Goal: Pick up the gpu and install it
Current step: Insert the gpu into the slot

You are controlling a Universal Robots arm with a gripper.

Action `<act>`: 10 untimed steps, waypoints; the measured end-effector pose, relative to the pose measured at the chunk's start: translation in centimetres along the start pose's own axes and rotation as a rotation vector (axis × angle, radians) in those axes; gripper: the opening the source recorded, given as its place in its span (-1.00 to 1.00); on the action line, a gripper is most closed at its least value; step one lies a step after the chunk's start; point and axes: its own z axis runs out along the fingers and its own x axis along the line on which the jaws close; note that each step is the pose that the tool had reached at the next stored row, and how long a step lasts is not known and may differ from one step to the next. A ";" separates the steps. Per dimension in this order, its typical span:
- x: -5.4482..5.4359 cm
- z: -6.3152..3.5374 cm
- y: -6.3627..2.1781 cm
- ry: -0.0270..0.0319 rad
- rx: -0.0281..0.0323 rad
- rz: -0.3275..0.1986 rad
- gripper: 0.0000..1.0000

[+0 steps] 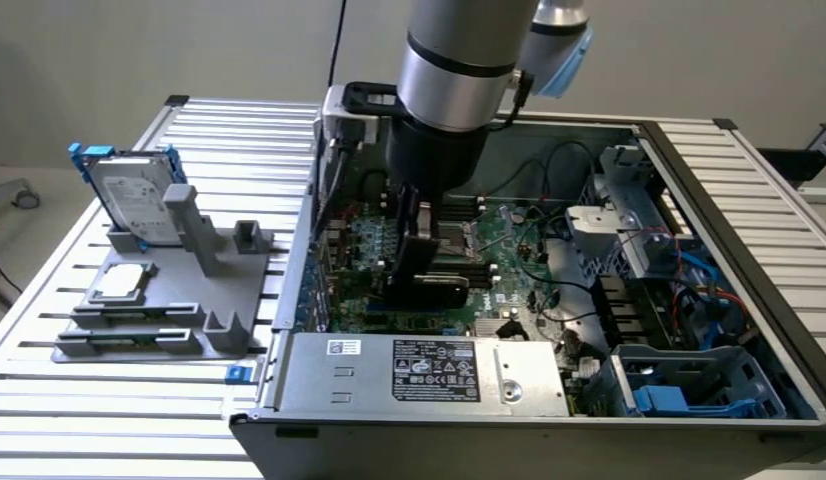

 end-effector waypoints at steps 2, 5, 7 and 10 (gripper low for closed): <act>0.0 -0.67 0.10 0.0000 -0.0001 0.000 0.36; 0.0 -1.20 0.17 0.0000 -0.0002 0.000 0.11; 0.0 -1.21 0.17 -0.0002 -0.0001 0.000 -0.13; 0.0 -1.22 0.17 0.0000 -0.0001 0.000 -0.36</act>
